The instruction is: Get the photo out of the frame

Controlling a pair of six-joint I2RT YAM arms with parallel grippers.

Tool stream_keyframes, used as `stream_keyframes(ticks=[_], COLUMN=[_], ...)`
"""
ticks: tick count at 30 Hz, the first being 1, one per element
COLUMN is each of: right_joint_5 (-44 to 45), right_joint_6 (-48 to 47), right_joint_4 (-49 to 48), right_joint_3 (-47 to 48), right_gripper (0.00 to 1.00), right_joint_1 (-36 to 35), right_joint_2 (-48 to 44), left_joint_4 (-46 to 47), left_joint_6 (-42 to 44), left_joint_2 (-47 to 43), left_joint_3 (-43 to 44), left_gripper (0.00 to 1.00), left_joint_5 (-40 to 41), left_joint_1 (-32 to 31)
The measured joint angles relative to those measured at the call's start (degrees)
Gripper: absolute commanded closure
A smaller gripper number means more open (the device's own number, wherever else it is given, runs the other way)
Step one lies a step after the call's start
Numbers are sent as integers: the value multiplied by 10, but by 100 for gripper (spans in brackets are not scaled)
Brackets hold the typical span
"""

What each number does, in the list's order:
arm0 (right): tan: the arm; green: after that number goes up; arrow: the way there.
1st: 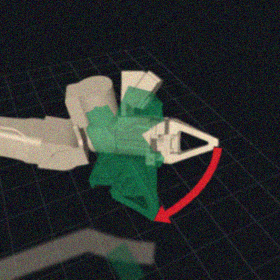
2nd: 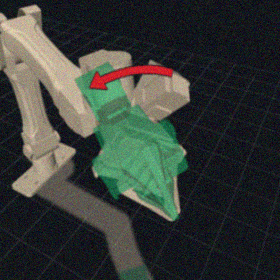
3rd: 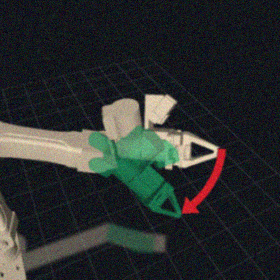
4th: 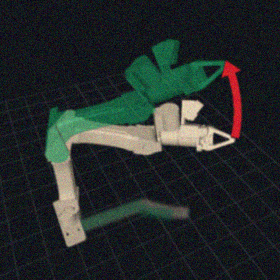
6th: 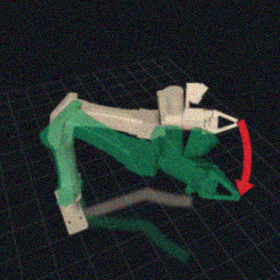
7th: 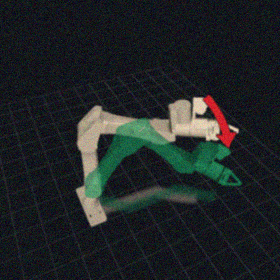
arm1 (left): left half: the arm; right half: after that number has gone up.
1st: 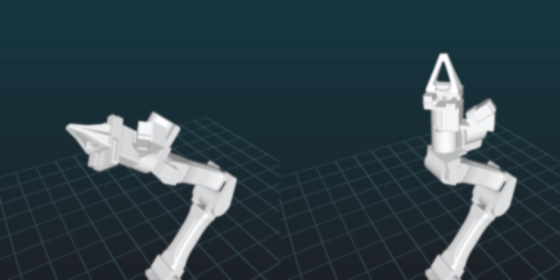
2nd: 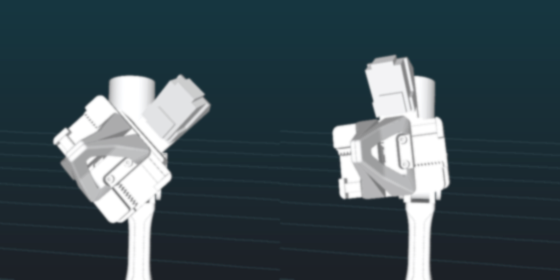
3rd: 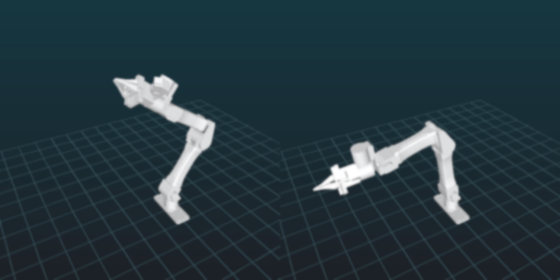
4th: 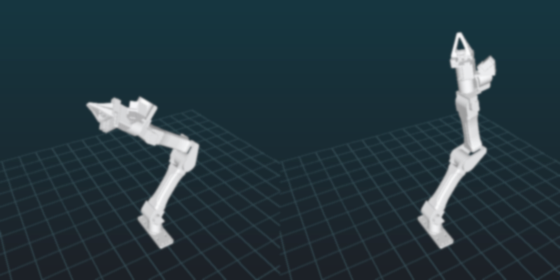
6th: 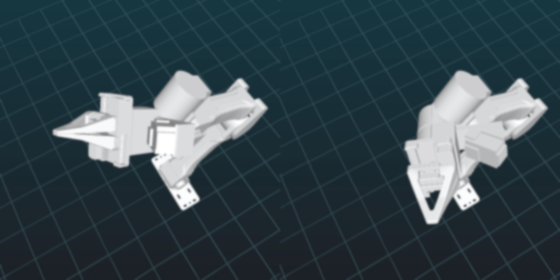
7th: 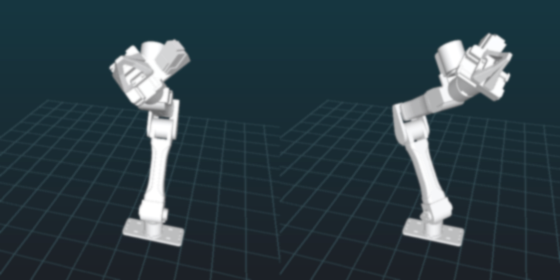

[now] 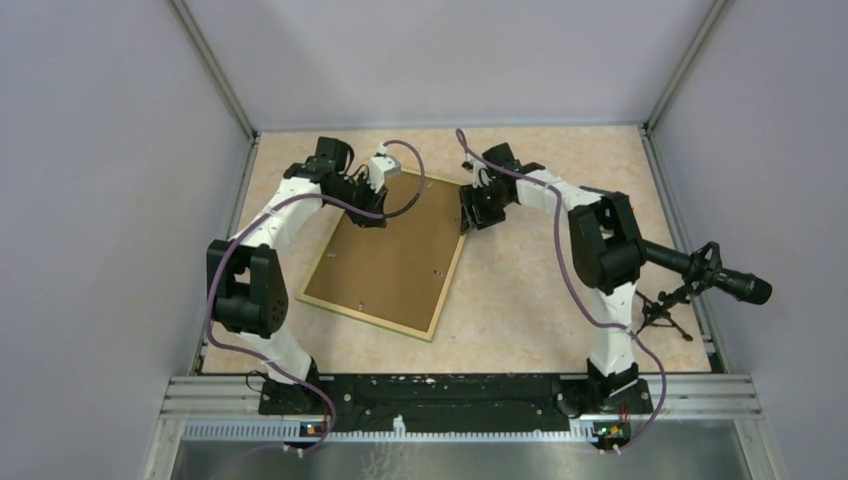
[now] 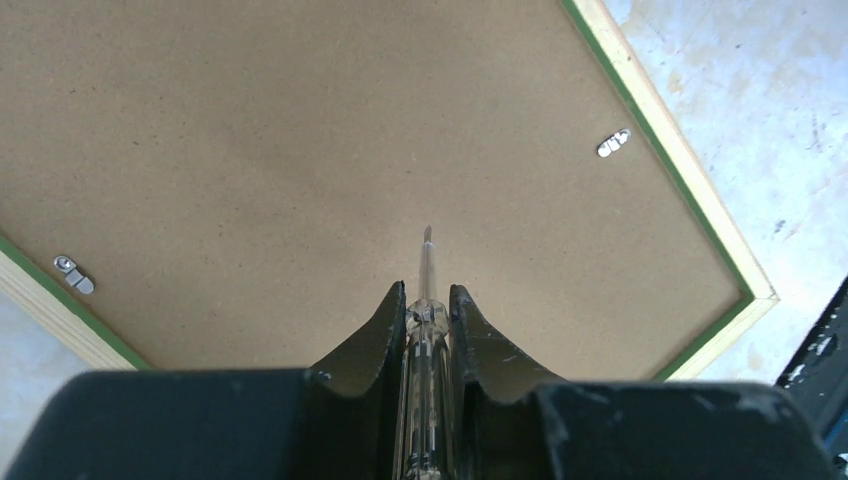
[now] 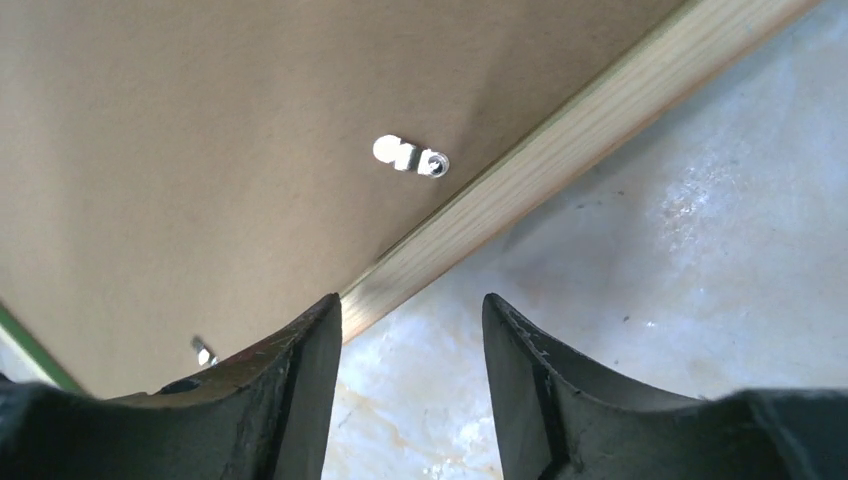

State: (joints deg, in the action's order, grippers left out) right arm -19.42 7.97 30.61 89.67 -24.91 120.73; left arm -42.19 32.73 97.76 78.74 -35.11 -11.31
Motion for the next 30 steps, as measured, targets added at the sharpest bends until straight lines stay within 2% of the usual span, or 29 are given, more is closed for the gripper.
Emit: stream_keyframes(ticks=[7,13,16,24,30], right_joint_5=[-59,-106,-109,-89,-64], right_joint_6=[-104,-169,-203,-276,-296], right_joint_4=[12,-36,-58,-87,-102], right_joint_3=[-32,-73,-86,-118,-117], right_gripper=[32,32,34,38,43], right_joint_1=[3,-7,-34,-144,-165], right_joint_2=[-113,-246,-285,-305,-292], left_joint_4=[-31,-88,-111,-149,-148], left_joint_6=[-31,-59,-72,-116,-146], left_joint_2=[-2,2,8,36,37], left_joint_3=[34,110,142,165,162], left_gripper=[100,100,100,100,100], left_joint_5=[-34,-102,-135,-206,-250], left_joint_1=[0,0,0,0,0])
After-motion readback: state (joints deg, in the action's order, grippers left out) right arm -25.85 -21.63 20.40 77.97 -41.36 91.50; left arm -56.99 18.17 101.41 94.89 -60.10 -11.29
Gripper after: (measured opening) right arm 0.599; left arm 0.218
